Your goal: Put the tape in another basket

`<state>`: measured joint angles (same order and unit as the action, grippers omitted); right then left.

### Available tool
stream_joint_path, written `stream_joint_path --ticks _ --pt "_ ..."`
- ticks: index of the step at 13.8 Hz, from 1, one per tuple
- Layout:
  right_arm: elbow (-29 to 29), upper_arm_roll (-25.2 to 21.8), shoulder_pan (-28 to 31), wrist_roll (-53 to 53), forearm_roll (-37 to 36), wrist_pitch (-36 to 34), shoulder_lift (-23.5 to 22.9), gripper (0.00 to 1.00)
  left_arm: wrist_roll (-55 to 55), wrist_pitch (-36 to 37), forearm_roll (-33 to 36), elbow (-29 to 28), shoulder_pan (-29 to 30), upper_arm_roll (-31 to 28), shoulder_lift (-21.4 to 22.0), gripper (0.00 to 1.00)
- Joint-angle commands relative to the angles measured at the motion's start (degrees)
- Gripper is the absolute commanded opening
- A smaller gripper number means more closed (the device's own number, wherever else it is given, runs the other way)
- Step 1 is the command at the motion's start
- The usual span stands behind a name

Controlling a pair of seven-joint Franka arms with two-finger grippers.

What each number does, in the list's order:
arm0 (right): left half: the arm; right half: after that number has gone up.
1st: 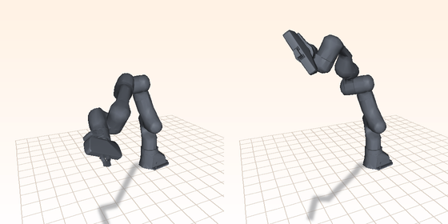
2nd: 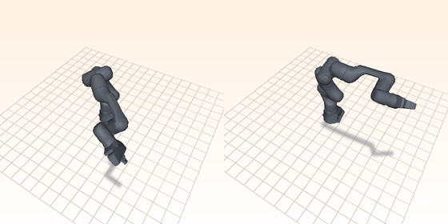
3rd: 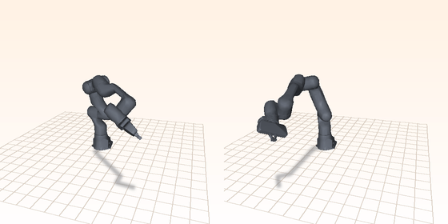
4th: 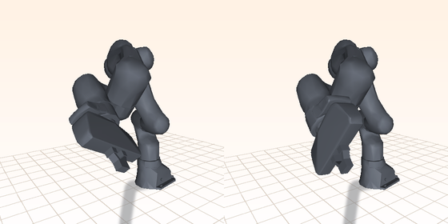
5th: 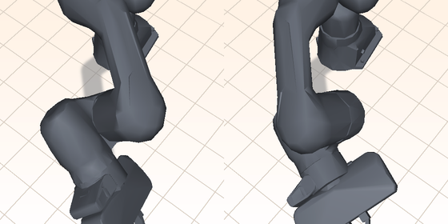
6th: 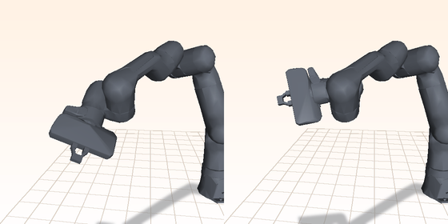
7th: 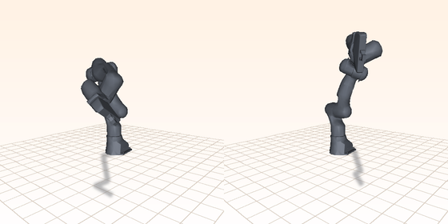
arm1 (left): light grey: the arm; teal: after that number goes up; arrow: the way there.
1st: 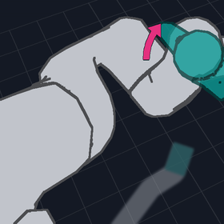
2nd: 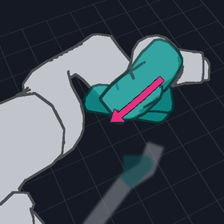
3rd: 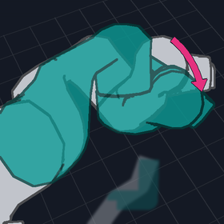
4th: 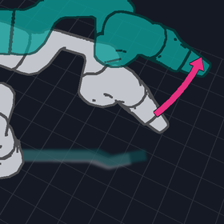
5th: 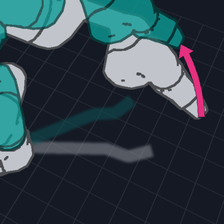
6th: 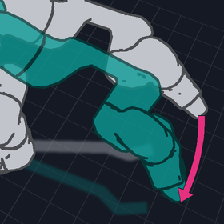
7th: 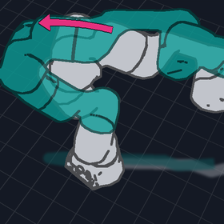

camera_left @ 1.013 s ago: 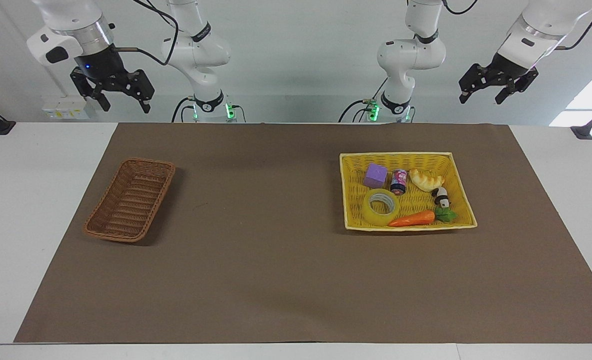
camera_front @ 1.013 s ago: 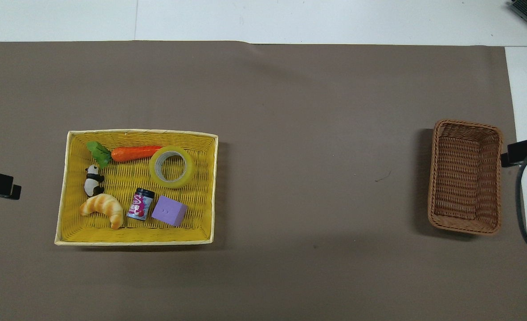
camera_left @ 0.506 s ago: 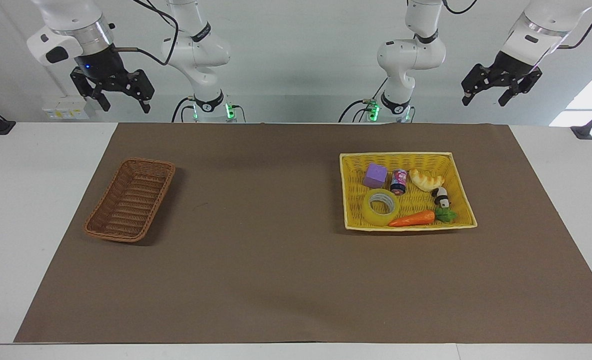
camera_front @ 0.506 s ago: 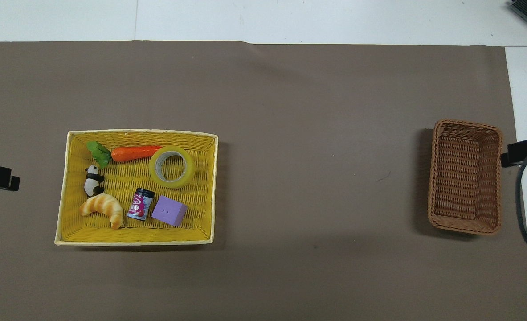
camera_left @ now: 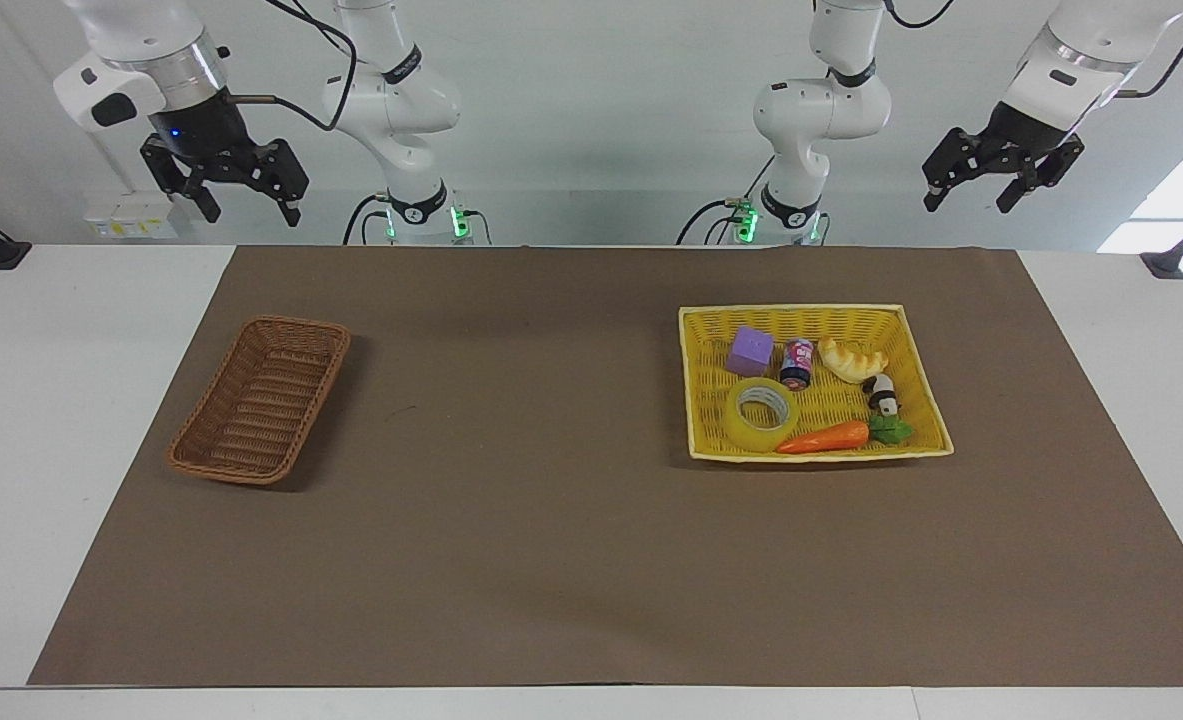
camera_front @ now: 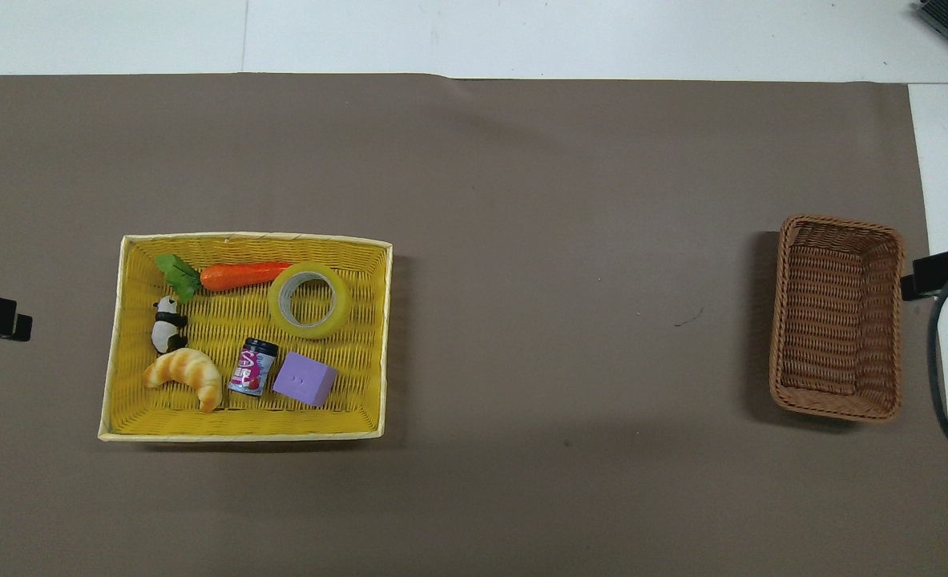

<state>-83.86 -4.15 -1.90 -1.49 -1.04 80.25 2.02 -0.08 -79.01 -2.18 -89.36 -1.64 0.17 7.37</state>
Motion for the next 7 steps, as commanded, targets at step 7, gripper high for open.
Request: stream_joint_path --ticks 7 --pt "-1.1 0.3 0.4 -0.9 1.0 0.8 1.1 1.00 -0.1 -1.6 -0.4 -1.9 0.9 0.4 1.0 1.00"
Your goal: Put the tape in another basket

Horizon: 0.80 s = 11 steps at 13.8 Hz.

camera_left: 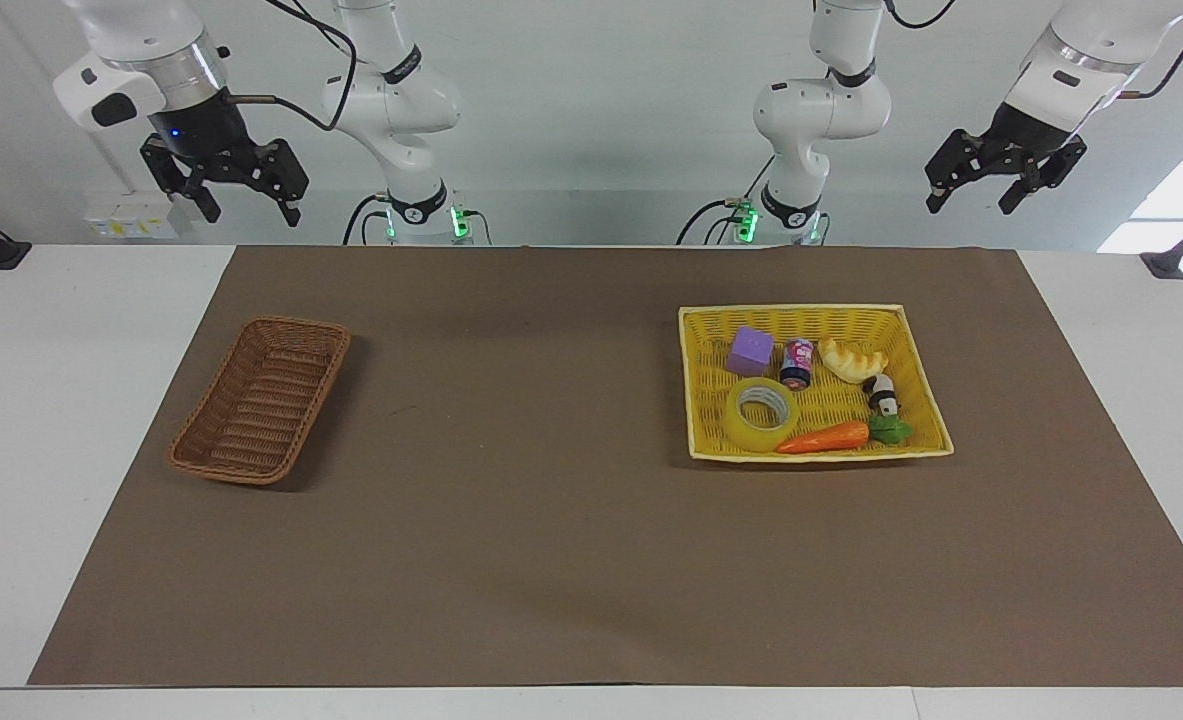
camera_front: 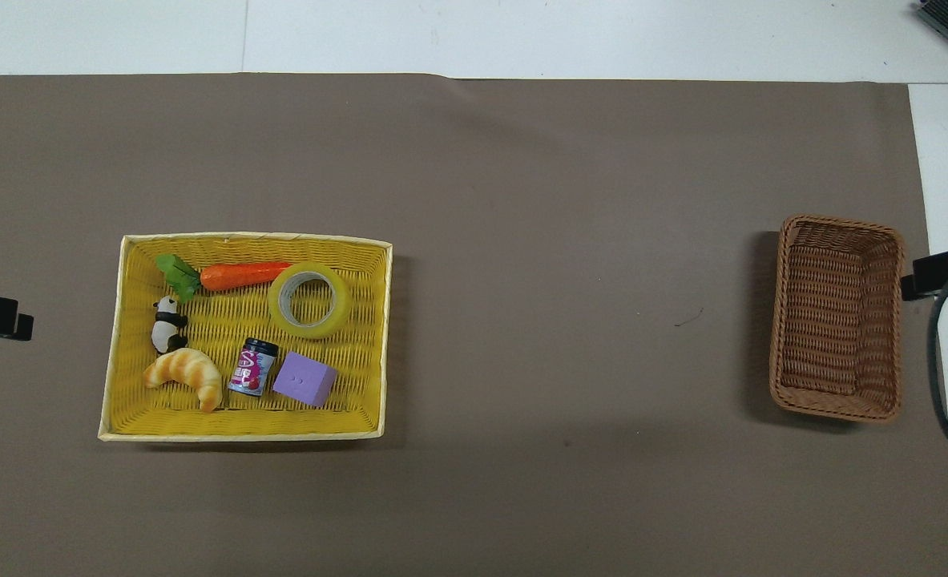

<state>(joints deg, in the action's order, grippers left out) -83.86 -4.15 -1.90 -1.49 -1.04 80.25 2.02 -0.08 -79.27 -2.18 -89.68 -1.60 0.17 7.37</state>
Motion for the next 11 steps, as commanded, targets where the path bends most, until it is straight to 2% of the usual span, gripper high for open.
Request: stream_joint_path --ticks 1,11 --pt "-1.1 0.3 0.4 -0.9 1.0 0.8 1.1 1.00 -0.3 -1.0 -0.4 -1.3 0.9 0.4 0.9 1.00" --pt "-1.1 0.3 0.4 -0.9 1.0 0.8 1.1 1.00 -0.5 -0.9 -0.5 -0.9 1.0 0.4 0.9 1.00"
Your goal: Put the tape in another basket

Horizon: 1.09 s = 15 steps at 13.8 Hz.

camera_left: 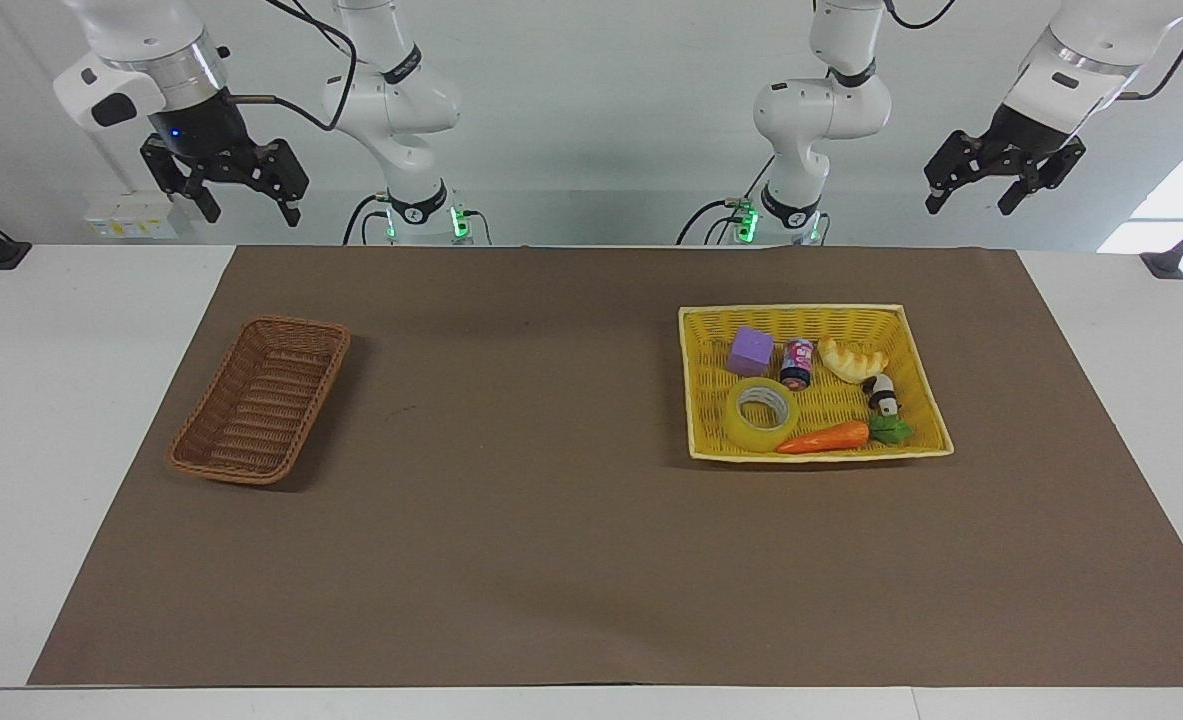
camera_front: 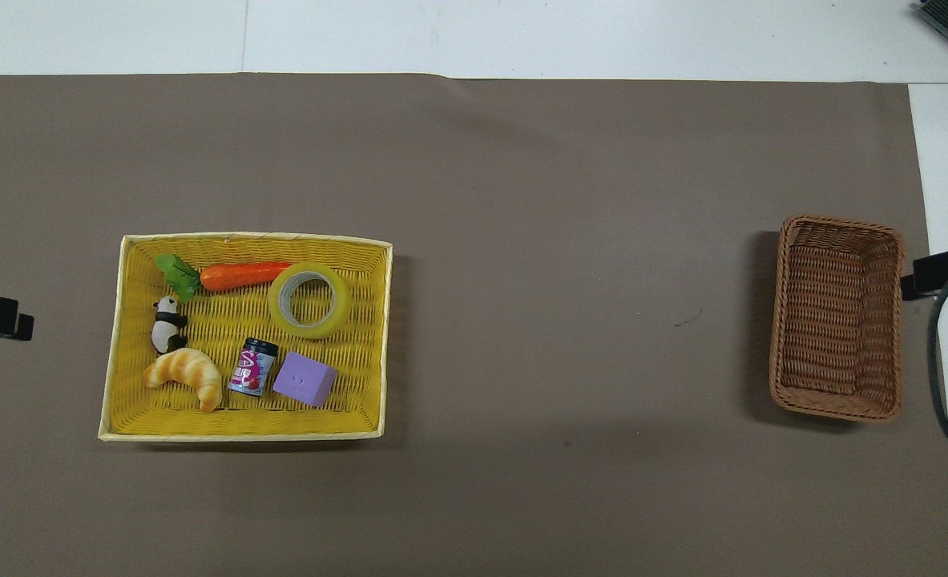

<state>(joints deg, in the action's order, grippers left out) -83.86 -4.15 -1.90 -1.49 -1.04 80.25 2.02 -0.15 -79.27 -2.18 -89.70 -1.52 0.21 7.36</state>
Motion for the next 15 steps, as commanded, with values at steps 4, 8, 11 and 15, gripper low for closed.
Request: stream_joint_path --ticks 4,8,11,15 --pt "-1.1 0.3 0.4 -0.9 1.0 0.8 1.1 1.00 -0.2 -1.9 -0.7 -1.4 0.6 0.4 1.1 1.00" --pt "-1.1 0.3 0.4 -0.9 1.0 0.8 1.1 1.00 -0.2 -3.8 -0.6 -2.1 -0.3 0.9 0.2 1.00" --pt "-1.1 0.3 0.4 -0.9 1.0 0.8 1.1 1.00 -0.3 -8.6 -0.6 -5.8 -2.4 1.0 0.3 1.00" --pt "-1.1 0.3 0.4 -0.9 1.0 0.8 1.0 1.00 -0.3 -18.6 -0.6 -12.8 -5.3 1.1 0.2 1.00"
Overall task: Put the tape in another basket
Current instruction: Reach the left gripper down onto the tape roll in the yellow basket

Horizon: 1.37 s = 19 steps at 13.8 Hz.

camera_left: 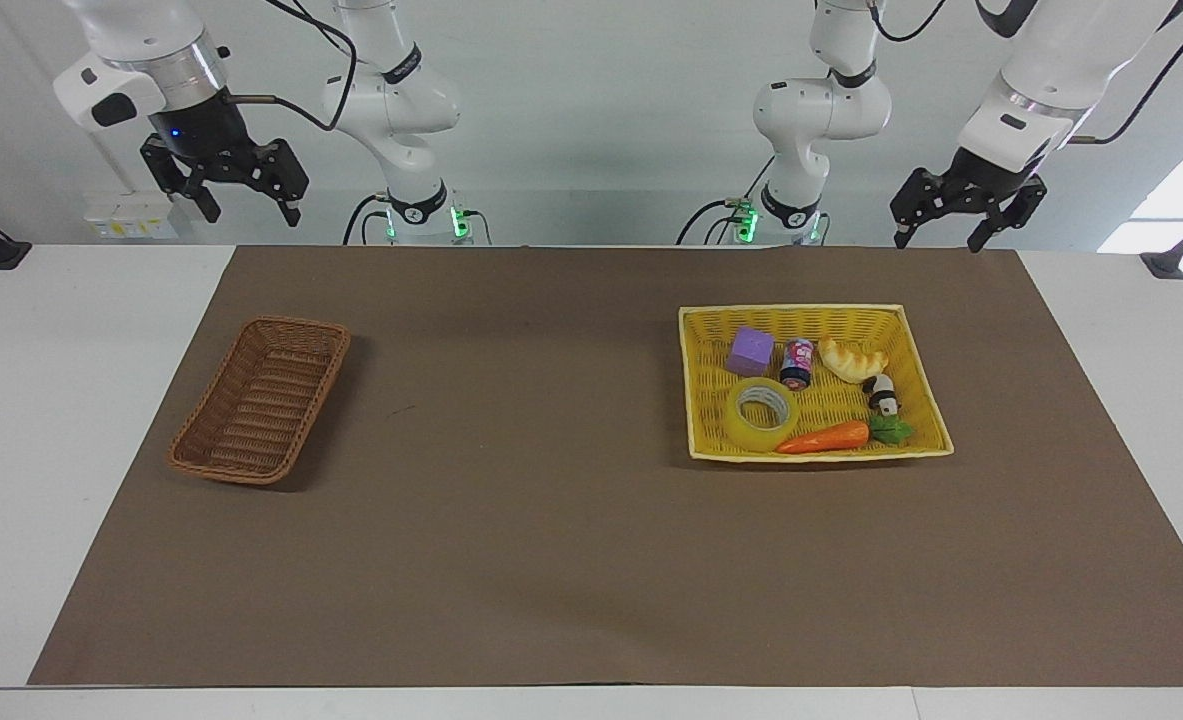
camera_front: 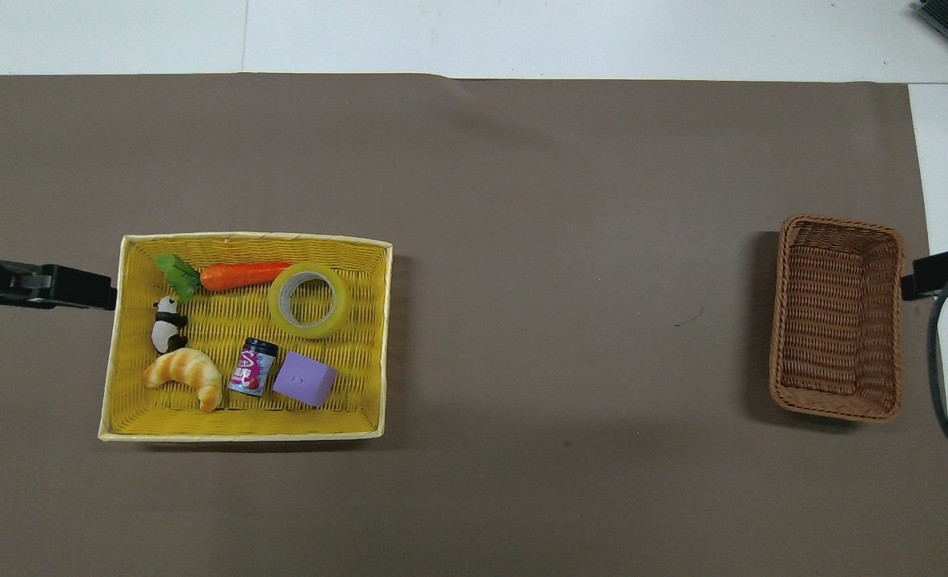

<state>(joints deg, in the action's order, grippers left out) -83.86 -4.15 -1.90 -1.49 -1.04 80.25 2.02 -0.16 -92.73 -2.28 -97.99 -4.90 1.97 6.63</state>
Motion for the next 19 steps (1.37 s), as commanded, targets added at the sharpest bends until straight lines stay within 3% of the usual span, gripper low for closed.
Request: stream_joint_path --ticks 1,4,11,15,19 --pt "-1.1 0.3 0.4 -0.9 1.0 0.8 1.1 1.00 -0.3 -7.5 -0.6 -6.3 -2.7 -0.7 0.8 1.00" --pt "-1.1 0.3 0.4 -0.9 1.0 0.8 1.1 1.00 -0.5 -12.5 -0.7 -9.9 -4.2 -0.7 0.4 1.00" --pt "-1.1 0.0 0.6 -1.0 1.0 0.8 1.0 1.00 -5.9 -26.0 -0.6 -16.2 -7.1 -0.7 -5.5 1.00" --pt "-3.0 0.3 0.3 -0.2 1.0 5.0 0.9 1.00 -12.7 -38.3 -0.6 -17.6 -9.8 -0.7 -15.8 1.00" --pt "-5.1 0.3 0.8 0.1 1.0 6.7 1.4 1.00 -12.7 -39.5 -0.6 -18.7 -10.9 -0.7 -17.8 1.00"
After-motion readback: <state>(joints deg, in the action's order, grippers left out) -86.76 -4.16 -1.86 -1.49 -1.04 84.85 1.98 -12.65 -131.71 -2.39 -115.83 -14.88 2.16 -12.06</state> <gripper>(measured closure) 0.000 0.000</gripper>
